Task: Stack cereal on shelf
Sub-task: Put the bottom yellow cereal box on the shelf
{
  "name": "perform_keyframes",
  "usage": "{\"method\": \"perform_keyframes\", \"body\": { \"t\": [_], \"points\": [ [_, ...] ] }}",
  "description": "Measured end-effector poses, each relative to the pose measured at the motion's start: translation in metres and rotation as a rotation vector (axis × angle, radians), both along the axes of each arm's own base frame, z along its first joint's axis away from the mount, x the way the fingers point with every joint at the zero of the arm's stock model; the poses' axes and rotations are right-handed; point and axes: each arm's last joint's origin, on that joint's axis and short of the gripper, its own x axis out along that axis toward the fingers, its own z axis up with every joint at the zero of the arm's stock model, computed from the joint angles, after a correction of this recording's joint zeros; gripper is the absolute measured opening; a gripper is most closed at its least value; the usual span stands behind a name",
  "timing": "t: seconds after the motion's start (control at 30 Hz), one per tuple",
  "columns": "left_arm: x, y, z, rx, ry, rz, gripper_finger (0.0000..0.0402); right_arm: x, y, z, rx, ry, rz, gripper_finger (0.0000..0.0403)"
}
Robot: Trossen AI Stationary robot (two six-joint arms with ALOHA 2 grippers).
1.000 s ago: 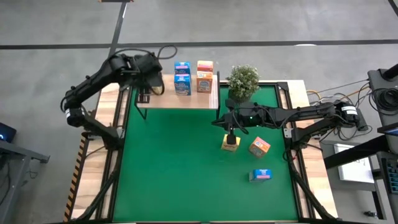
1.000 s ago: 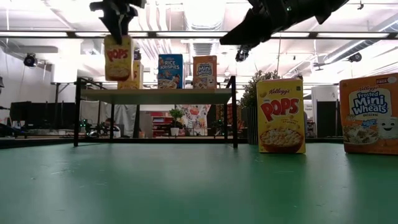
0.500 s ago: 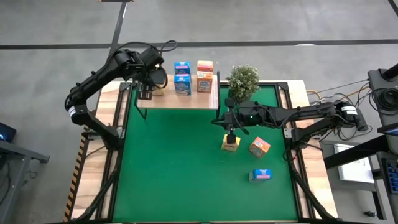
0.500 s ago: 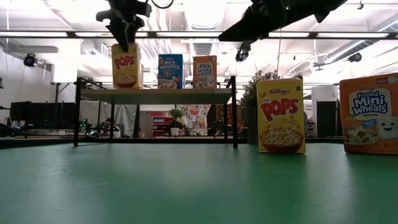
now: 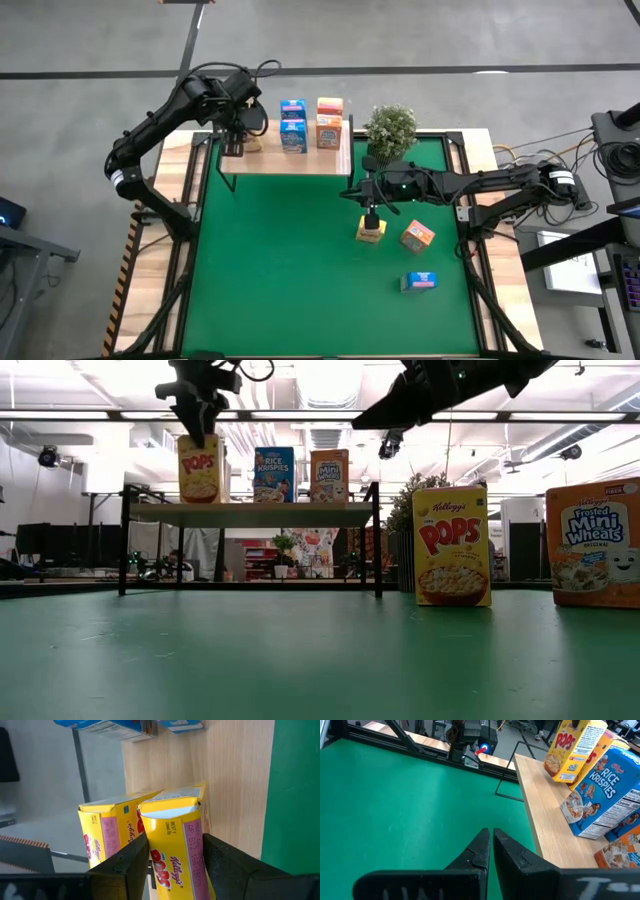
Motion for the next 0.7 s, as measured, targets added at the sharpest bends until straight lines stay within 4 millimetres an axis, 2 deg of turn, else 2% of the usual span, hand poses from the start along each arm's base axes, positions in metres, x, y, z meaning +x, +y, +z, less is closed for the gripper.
{"method": "perform_keyframes", "body": {
  "t": [0.2,0.47,0.7],
  "points": [
    [0.000,0.000,-0.001,-0.001,0.007,-0.010,0.0162,0.000,0.000,0.000,0.000,0.002,0.000,0.0012],
    [0.001,0.001,-0.015,-0.020,0.055,-0.007,0.0162,0.000,0.000,0.000,0.007,0.002,-0.002,0.0012],
    [0.002,0.002,-0.015,-0.010,0.044,-0.008,0.0162,0.000,0.000,0.000,0.007,0.002,-0.002,0.0012]
  ]
}}
